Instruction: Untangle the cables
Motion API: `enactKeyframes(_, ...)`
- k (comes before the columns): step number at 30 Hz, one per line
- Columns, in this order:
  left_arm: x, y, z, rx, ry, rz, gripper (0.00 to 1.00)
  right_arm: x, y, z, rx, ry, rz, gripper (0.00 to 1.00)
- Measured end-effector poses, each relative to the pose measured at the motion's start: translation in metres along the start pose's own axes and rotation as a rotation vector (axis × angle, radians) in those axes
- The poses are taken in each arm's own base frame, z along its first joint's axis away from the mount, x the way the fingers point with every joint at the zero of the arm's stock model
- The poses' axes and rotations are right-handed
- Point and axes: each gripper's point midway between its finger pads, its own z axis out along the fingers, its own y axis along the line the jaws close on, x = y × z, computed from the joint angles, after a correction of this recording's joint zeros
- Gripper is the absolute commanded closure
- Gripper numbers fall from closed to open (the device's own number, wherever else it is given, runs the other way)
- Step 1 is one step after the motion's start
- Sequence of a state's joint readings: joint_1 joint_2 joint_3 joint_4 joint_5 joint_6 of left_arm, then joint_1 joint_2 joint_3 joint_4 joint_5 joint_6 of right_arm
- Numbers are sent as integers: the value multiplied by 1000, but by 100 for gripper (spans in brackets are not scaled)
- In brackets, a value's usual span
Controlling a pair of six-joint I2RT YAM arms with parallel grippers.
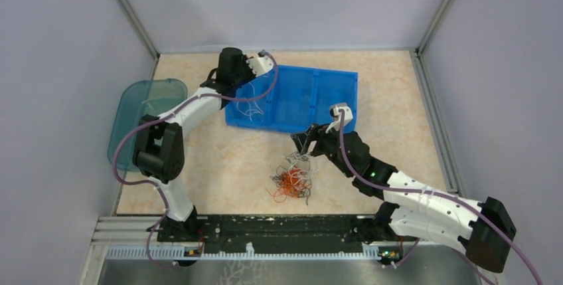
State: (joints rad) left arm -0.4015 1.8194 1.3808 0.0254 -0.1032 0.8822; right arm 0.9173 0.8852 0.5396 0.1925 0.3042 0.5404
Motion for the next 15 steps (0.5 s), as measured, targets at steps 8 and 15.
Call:
enactKeyframes(8, 3, -18, -2, 66, -2, -48, 93, 1, -1, 0, -1, 5, 14, 31)
enactKeyframes(15, 14, -55, -23, 216, 40, -96, 94, 2, 1, 0, -7, 9, 22, 31)
